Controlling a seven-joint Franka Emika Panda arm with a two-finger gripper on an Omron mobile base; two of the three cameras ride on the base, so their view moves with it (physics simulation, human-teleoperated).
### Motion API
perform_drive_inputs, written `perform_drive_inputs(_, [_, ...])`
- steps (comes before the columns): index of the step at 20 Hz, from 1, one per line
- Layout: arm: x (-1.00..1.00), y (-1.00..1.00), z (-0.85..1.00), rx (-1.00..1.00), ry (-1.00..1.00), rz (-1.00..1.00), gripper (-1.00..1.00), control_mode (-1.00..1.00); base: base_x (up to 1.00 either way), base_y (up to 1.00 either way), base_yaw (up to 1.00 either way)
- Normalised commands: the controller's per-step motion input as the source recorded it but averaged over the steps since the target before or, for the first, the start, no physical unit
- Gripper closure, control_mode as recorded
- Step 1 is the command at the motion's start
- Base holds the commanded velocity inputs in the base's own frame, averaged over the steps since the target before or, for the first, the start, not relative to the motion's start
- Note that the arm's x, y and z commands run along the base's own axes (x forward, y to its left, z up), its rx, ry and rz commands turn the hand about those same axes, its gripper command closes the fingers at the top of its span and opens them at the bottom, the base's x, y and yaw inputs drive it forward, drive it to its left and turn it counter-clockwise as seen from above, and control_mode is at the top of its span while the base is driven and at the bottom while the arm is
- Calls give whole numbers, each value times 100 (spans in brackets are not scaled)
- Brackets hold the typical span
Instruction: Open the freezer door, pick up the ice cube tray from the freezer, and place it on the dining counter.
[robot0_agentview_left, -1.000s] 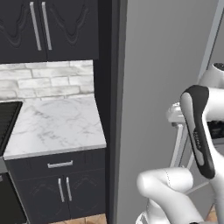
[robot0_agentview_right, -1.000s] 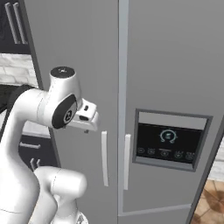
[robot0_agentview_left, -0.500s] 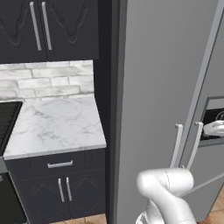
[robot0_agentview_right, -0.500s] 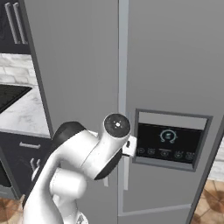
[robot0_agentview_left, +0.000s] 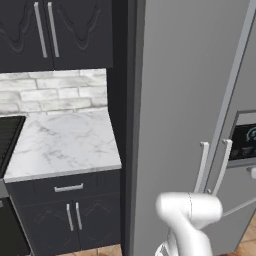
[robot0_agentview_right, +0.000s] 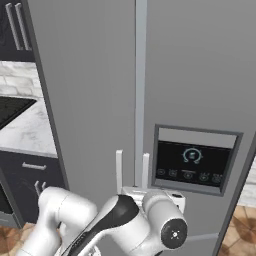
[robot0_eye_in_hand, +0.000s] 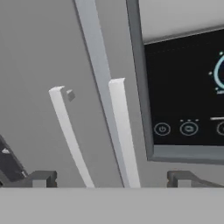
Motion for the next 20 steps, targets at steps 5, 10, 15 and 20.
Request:
perform_drive_inputs(5, [15,0,-33,0,-30,0,-100,-100,0,0,0])
perform_drive_inputs(10, [56,21,-21,0,-18,0,-100,-100,0,0,0])
perform_drive_inputs(15, [45,0,-2,1,-8,0,-100,-100,0,0,0])
perform_drive_inputs(20, [40,-17,-2,3,-2,0,-100,-100,0,0,0])
